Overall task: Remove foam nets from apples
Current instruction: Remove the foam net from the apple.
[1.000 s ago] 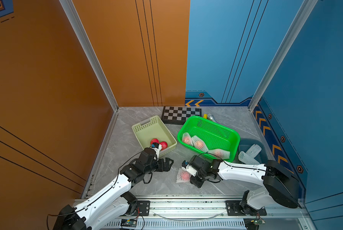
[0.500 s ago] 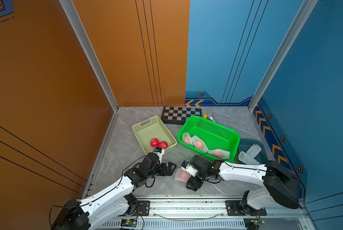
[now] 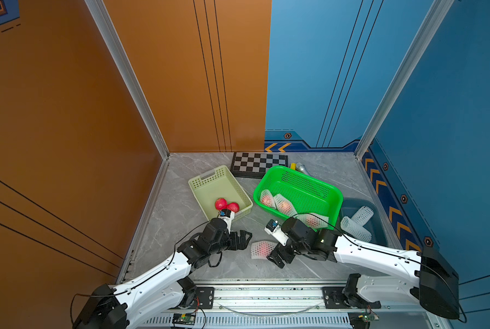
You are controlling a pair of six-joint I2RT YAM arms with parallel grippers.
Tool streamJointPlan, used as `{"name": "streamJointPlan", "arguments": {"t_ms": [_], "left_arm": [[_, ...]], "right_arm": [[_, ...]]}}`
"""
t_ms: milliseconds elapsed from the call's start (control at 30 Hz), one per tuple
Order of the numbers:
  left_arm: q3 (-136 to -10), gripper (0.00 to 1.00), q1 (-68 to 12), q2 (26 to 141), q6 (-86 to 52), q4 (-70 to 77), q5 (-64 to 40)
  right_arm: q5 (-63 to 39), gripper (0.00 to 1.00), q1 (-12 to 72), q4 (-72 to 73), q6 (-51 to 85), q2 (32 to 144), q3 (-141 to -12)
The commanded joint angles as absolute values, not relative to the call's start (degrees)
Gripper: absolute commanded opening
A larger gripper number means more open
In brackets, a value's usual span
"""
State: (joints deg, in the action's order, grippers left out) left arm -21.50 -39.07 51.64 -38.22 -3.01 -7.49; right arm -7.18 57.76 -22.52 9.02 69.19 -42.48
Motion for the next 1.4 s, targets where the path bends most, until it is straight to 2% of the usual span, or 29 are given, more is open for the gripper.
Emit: {"name": "streamJointPlan", "arguments": {"t_ms": [0, 100, 300, 567, 733, 867, 1033, 1133, 1200, 1233, 1300, 1333, 1367], "left_arm": [[-21.18, 0.98, -39.24, 51.32, -37.53, -2.00, -6.42], [-21.17, 0.98, -39.12, 51.46, -37.45, -1.76, -6.59], [-20.83, 0.98, -38.96, 50.27, -37.22, -2.63, -6.35], [-20.68, 0.98, -37.58, 46.20, -36.25, -6.51, -6.08], [-20.12, 0.98, -36.15, 45.09, -36.26, -6.65, -6.80], [-19.95, 0.98, -35.56, 46.25, -36.47, -5.53, -8.06], [-20.57, 0.98, -35.24, 49.45, -36.16, -3.55, -9.88], [-21.22, 0.98, -35.24, 50.91, -36.08, -2.91, -10.54], [-21.45, 0.98, -35.24, 51.23, -36.18, -2.78, -10.72], [-21.53, 0.98, -35.24, 51.23, -36.18, -2.81, -10.81], [-21.52, 0.98, -35.24, 50.65, -36.18, -3.03, -10.66], [-21.46, 0.98, -35.24, 50.41, -36.20, -3.35, -10.55], [-21.53, 0.98, -35.24, 50.15, -36.18, -3.62, -10.45]], "right_arm": [[-2.74, 1.00, 57.79, -27.42, 9.11, 66.67, -45.40], [-4.74, 1.00, 56.73, -26.67, 7.77, 67.44, -46.10], [-9.17, 1.00, 56.54, -21.63, 5.98, 76.01, -48.11], [-9.90, 1.00, 57.28, -17.68, 3.45, 85.84, -49.19], [-7.65, 0.99, 58.95, -17.58, 4.92, 86.70, -46.08], [-6.66, 0.91, 59.61, -16.36, 7.59, 85.81, -43.29], [-5.18, 0.69, 60.05, -15.85, 8.27, 85.97, -43.37], [-4.70, 0.63, 59.52, -15.58, 8.19, 86.73, -43.95], [-5.53, 0.65, 58.77, -15.51, 8.28, 87.48, -44.58], [-5.63, 0.72, 58.46, -15.51, 8.28, 87.82, -44.99], [-5.24, 0.92, 58.18, -15.65, 8.17, 87.88, -45.43], [-4.83, 0.99, 58.14, -15.64, 7.87, 87.86, -45.66], [-4.57, 1.00, 58.01, -15.65, 7.63, 87.88, -45.78]]}}
